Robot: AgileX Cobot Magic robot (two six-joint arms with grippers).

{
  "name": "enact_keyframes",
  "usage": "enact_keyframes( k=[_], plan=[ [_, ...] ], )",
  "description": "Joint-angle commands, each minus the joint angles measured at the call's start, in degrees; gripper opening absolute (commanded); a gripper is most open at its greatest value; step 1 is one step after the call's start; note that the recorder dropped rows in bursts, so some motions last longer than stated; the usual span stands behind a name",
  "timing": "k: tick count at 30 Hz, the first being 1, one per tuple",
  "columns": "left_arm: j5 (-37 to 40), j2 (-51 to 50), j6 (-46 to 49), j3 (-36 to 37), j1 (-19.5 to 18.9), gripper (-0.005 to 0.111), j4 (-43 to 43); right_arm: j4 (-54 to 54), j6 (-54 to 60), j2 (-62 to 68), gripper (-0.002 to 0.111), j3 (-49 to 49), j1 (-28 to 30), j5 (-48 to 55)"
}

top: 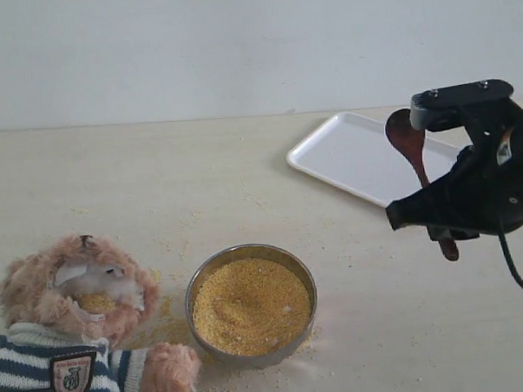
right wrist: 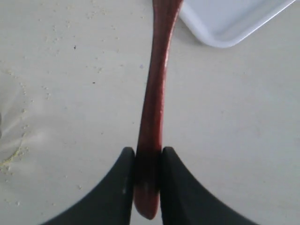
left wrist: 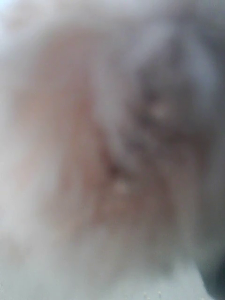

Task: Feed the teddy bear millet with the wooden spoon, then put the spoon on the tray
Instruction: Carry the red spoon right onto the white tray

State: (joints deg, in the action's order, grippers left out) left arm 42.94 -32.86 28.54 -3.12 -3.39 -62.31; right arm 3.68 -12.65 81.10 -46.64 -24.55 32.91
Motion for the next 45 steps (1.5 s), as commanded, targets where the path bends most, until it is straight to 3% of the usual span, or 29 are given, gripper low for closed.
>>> enact_keyframes(
  k=[1, 17, 31, 45],
  plan=[
    [0.11, 0.47, 0.19, 0.06, -0.07, 0.005, -1.21, -10.19, 10.18, 5.91, 0.013, -5.77, 4.68, 2.74],
    [-0.15, 0.47, 0.19, 0.06, -0.07, 0.005, -1.21, -14.95, 16.26, 22.28, 0.013, -23.1, 13.75, 3.8],
    [0.07, 0.47, 0.19, 0.06, -0.07, 0.005, -1.21, -15.91, 17.83, 42.18, 0.013, -44.03, 14.28, 8.68],
    [-0.08, 0.47, 0.19, 0.06, -0.07, 0.005, -1.21, -14.94, 18.13, 48.06, 0.017, -47.32, 14.28, 7.05]
  ],
)
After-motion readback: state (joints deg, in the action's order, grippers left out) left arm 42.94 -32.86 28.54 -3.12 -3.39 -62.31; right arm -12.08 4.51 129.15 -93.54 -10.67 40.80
